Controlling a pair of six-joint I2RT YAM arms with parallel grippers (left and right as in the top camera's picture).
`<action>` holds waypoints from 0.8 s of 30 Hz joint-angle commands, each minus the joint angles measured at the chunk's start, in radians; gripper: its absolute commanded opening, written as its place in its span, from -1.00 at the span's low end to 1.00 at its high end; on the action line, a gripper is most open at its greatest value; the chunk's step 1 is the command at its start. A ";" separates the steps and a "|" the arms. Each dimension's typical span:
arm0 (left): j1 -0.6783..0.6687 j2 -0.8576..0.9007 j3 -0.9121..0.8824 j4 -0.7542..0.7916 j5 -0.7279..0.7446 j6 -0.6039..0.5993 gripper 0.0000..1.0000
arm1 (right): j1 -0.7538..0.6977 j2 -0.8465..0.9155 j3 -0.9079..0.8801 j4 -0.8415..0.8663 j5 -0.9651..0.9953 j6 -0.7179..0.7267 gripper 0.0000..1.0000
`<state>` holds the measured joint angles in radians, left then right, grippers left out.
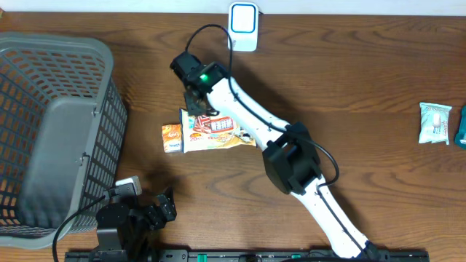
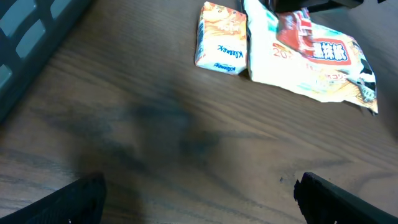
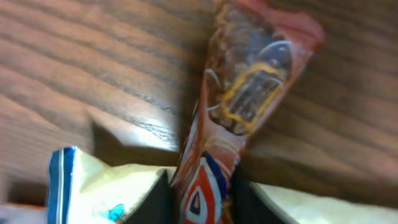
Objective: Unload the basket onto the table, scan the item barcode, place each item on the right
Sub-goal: 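Reach the right gripper to the TOP bar and grasp it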
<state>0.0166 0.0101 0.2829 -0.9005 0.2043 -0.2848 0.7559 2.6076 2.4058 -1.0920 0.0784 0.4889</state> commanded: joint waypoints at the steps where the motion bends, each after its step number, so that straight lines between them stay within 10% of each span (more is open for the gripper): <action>1: 0.002 -0.005 -0.005 -0.034 0.001 0.006 0.96 | 0.000 0.015 0.009 -0.030 0.095 0.011 -0.95; 8: 0.002 -0.005 -0.005 -0.034 0.001 0.006 0.96 | -0.053 -0.058 0.053 -0.156 -0.124 -0.106 -0.98; 20: 0.002 -0.005 -0.005 -0.034 0.001 0.006 0.95 | -0.324 -0.143 0.050 -0.588 -1.332 -0.763 -0.98; 24: 0.002 -0.005 -0.005 -0.034 0.001 0.006 0.96 | -0.343 -0.144 0.047 -0.607 -1.426 -0.677 -0.97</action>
<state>0.0166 0.0101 0.2829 -0.9001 0.2043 -0.2848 0.4057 2.4859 2.4413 -1.6939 -1.0908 -0.1490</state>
